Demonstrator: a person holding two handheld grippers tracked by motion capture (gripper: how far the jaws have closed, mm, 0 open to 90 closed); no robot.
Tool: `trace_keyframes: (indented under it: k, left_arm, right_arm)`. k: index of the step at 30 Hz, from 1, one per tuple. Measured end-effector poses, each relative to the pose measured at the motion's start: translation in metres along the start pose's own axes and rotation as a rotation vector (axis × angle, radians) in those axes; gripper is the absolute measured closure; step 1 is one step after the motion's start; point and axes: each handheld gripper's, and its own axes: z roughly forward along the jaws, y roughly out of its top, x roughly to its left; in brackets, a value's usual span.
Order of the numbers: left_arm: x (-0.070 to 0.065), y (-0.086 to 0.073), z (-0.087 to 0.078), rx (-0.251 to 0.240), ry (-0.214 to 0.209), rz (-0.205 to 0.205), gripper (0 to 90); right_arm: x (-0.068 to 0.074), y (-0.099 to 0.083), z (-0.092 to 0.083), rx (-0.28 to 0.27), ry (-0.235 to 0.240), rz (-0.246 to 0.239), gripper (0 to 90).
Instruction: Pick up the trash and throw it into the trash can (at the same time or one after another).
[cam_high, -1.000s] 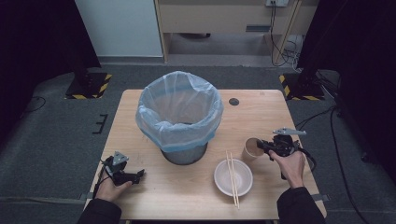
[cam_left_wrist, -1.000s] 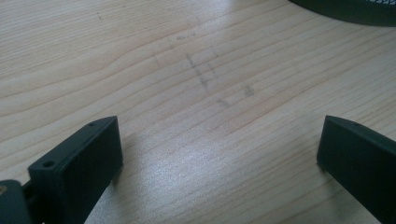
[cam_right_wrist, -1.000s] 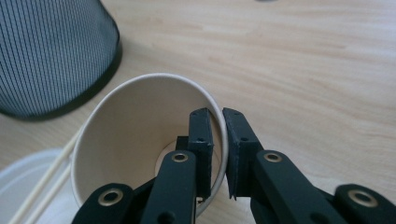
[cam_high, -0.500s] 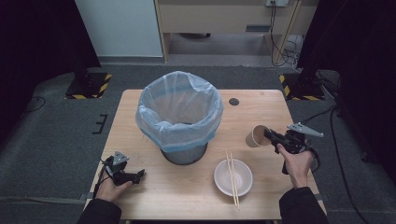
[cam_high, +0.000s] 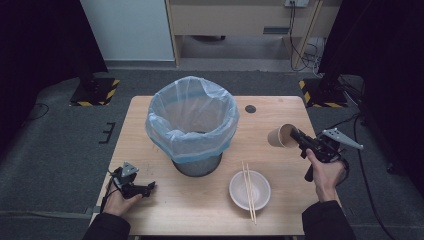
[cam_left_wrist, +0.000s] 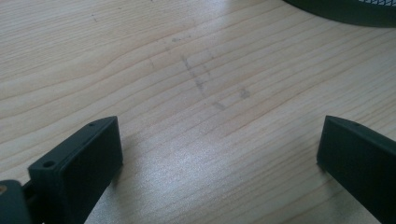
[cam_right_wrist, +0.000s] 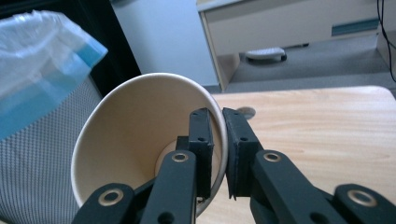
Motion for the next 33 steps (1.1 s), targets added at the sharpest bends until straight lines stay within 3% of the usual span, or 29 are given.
trace_keyframes:
  k: [9, 33]
  left_arm:
    - [0.000, 0.000, 0.000, 0.000, 0.000, 0.000, 0.0]
    - [0.000, 0.000, 0.000, 0.001, 0.000, 0.002, 0.0]
  right_arm:
    - [0.008, 0.018, -0.011, -0.102, 0.025, 0.002, 83.1]
    - [0.029, 0.056, -0.024, -0.259, 0.096, 0.010, 83.1]
